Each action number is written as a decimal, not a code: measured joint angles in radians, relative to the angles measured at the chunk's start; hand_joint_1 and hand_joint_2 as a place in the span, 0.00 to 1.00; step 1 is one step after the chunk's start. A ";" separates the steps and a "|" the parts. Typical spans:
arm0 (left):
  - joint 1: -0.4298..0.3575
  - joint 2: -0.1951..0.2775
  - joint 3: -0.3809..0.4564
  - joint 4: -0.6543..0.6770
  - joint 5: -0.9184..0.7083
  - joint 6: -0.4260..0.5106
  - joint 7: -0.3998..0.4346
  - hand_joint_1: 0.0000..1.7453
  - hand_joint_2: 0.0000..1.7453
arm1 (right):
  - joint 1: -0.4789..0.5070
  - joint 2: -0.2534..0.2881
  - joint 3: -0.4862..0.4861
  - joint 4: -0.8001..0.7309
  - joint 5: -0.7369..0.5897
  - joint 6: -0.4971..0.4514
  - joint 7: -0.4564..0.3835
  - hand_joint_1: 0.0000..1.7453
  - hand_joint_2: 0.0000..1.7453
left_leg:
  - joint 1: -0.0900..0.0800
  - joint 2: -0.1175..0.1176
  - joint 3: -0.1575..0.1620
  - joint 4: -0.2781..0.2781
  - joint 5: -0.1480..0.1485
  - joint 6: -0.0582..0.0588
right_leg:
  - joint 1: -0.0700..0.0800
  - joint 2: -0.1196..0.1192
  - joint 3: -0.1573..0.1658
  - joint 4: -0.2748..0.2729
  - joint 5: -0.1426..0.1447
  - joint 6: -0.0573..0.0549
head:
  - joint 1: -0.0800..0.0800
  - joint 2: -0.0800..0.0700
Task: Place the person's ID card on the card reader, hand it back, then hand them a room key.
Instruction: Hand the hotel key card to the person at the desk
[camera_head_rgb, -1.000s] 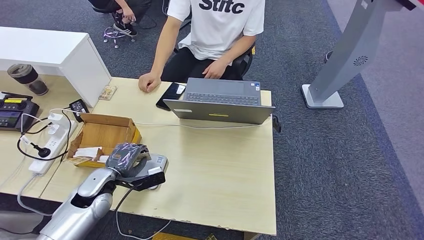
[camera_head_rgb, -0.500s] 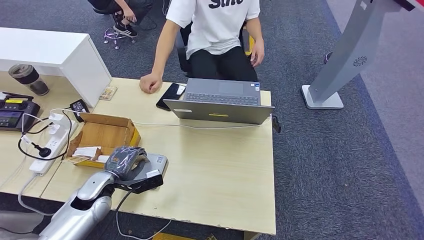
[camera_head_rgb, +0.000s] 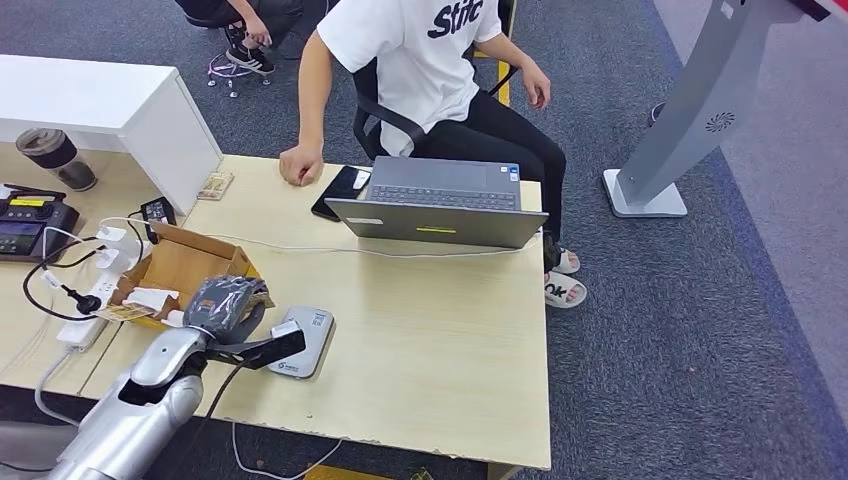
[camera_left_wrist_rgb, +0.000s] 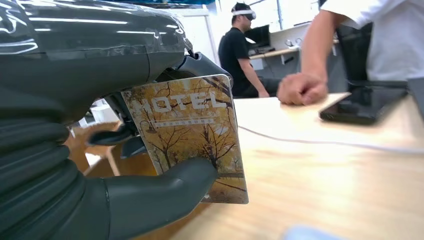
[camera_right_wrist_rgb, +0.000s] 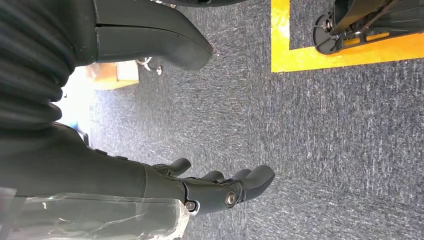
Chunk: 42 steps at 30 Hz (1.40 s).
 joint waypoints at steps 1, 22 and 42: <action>-0.006 0.004 0.003 0.000 0.000 -0.001 0.000 1.00 1.00 | 0.000 0.000 0.000 0.000 0.002 0.000 0.000 0.00 1.00 | 0.000 0.000 0.000 0.000 0.000 0.000 | 0.000 0.000 0.000 0.000 0.000 0.000 | 0.000 0.000; -0.210 0.069 0.031 0.015 -0.062 0.007 -0.021 1.00 1.00 | -0.009 -0.001 0.023 0.001 0.098 -0.002 0.002 0.00 1.00 | 0.000 0.000 -0.001 0.000 0.001 0.000 | 0.000 0.000 -0.001 0.000 0.001 -0.001 | 0.000 0.000; -0.320 0.053 0.031 0.069 -0.077 0.005 -0.015 1.00 1.00 | -0.011 -0.004 0.035 0.009 0.122 -0.014 0.001 0.00 1.00 | 0.000 0.003 -0.001 0.000 0.001 0.000 | 0.000 0.004 -0.003 0.000 0.001 -0.001 | 0.000 0.000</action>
